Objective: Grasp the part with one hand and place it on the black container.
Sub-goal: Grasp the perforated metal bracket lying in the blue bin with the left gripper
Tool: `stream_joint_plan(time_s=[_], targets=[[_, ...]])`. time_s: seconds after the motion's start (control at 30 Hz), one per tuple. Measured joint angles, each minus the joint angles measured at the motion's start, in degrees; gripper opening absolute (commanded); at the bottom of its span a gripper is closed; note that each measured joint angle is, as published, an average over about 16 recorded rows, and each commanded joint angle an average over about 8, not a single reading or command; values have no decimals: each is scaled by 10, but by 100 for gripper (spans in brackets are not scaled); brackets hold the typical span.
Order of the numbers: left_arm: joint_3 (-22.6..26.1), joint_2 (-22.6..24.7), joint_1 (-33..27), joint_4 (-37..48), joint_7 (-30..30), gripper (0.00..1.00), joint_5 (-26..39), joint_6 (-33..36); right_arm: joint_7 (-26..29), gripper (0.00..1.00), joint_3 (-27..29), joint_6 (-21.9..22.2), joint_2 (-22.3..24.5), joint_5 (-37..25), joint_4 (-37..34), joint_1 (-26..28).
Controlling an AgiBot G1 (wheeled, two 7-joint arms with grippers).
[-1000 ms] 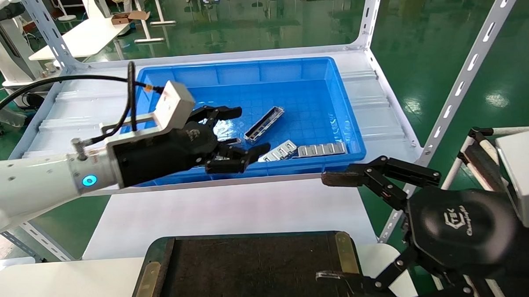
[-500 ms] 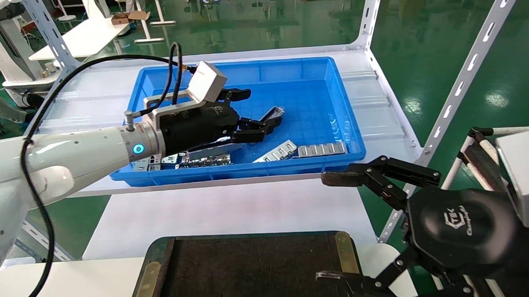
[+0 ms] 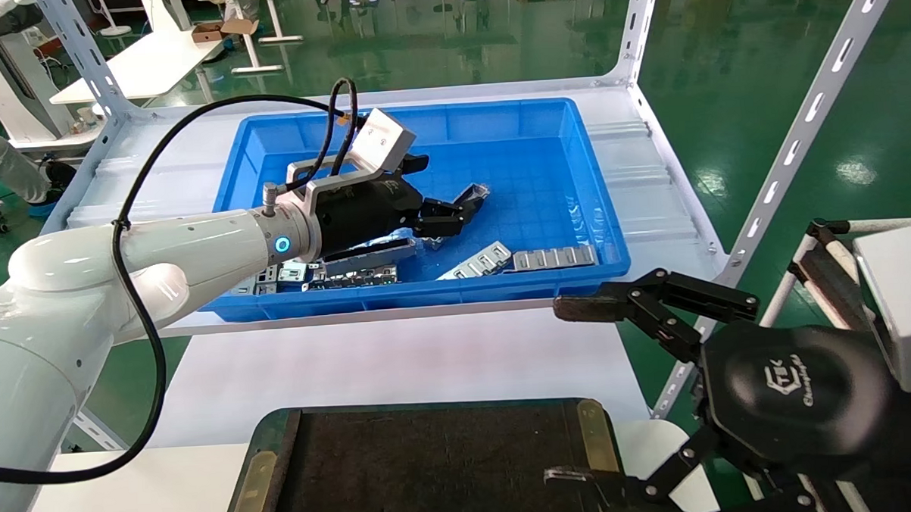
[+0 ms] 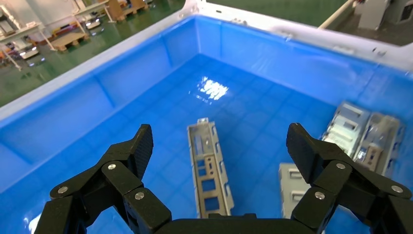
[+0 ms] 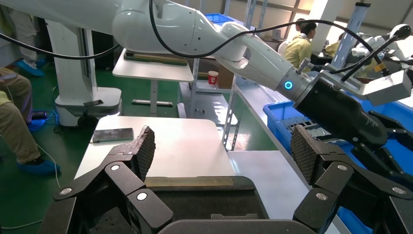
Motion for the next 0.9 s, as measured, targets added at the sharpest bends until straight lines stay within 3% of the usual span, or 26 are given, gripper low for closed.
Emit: stream_joint_plan(time_s=[0.27, 0.3, 0.53, 0.57, 0.9], targets=[[29, 5, 5, 1, -4, 100, -9, -32, 0, 100, 0, 0, 0, 0, 0, 0], [33, 5, 6, 0, -6, 93, -10, -37, 0, 96, 0, 0, 0, 0, 0, 0], [64, 5, 12, -10, -27, 7, -22, -67, 0, 12, -1, 0, 0, 0, 0, 0], [69, 5, 13, -11, -30, 1, -24, -71, 0, 3, -1, 0, 0, 0, 0, 0], [113, 5, 18, -22, -61, 0, -45, -99, -1, 0, -1, 0, 0, 1, 0, 0]])
